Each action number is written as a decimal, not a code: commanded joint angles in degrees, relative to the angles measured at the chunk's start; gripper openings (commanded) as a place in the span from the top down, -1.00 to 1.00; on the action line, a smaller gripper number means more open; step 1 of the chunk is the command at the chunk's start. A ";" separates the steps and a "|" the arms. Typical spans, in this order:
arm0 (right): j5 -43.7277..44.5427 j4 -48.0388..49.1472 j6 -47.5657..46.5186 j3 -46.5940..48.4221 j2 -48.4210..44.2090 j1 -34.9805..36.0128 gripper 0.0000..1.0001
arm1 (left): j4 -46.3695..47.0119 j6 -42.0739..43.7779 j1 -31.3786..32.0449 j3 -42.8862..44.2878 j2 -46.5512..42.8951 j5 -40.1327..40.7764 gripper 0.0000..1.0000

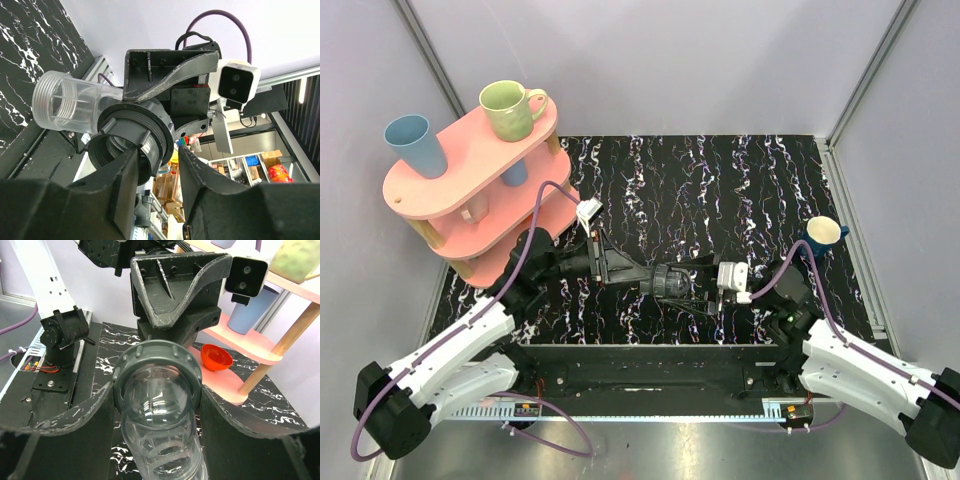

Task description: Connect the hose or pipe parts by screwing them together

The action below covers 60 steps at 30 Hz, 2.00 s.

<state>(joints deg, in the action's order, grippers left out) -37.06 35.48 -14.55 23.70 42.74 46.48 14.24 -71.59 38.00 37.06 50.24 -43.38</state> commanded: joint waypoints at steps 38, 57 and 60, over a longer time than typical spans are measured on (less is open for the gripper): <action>16.32 3.37 42.88 3.90 2.62 -0.07 1.00 | -2.33 55.55 2.70 -6.21 -19.90 11.17 -0.83; 6.91 -2.46 -20.86 4.95 -3.89 0.28 1.00 | -47.28 22.03 -0.10 27.45 -3.58 16.67 -0.85; 6.91 -4.79 -24.64 5.82 -5.39 1.16 1.00 | -43.17 17.20 -2.66 25.18 -1.38 8.59 -0.81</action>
<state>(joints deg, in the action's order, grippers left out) -30.96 30.26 -28.62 26.37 39.79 46.78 -29.02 -47.20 37.87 62.24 46.57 -25.91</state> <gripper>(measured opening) 0.643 0.915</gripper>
